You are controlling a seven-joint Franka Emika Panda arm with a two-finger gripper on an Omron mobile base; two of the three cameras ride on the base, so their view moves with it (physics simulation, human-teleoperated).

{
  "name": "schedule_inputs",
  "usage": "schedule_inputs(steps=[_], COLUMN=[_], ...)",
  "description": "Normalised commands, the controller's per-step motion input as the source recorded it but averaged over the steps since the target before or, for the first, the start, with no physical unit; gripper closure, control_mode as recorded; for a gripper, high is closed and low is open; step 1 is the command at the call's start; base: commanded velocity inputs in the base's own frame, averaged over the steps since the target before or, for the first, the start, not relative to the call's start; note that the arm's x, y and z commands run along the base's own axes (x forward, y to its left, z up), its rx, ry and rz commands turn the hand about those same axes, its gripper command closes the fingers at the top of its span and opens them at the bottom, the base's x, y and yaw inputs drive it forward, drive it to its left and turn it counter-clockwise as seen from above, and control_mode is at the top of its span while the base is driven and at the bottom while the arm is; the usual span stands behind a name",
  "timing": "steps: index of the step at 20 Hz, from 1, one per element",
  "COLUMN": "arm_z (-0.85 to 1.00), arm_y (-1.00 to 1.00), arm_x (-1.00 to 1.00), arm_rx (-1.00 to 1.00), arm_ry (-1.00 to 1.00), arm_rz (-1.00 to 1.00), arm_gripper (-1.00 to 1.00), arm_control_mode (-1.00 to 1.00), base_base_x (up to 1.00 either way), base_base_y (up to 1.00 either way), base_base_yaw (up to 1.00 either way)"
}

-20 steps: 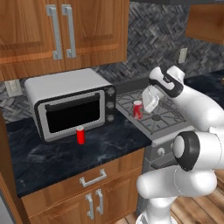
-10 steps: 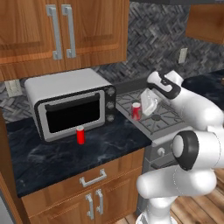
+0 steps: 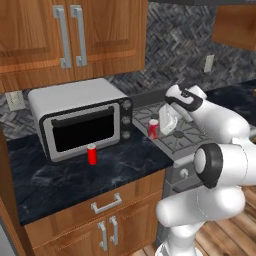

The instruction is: Four empty soda cans are scattered around the kitchen. Gather all the cans and cluster them next to the stove for recycling.

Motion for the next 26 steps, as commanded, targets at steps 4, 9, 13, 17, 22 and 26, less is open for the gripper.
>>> schedule_inputs(steps=[4,9,13,17,22,26], arm_z=[-0.24,-0.25,-0.22,-0.22,-0.17,-0.10], arm_y=[0.00,0.00,0.00,0.00,0.00,0.00], arm_x=[0.17,0.13,0.20,0.26,0.28,0.25], arm_rx=[0.01,0.01,0.01,0.02,0.02,0.00], arm_ry=[0.00,0.00,0.00,0.00,0.00,0.00], arm_rz=[0.02,0.02,0.02,0.03,0.02,0.01], arm_gripper=[1.00,1.00,1.00,1.00,1.00,1.00], arm_control_mode=[-1.00,-1.00,-1.00,-1.00,-1.00,-1.00], base_base_x=[0.00,0.00,0.00,0.00,0.00,0.00], base_base_y=[0.00,0.00,0.00,0.00,0.00,0.00], base_base_yaw=[0.00,0.00,0.00,0.00,0.00,0.00])
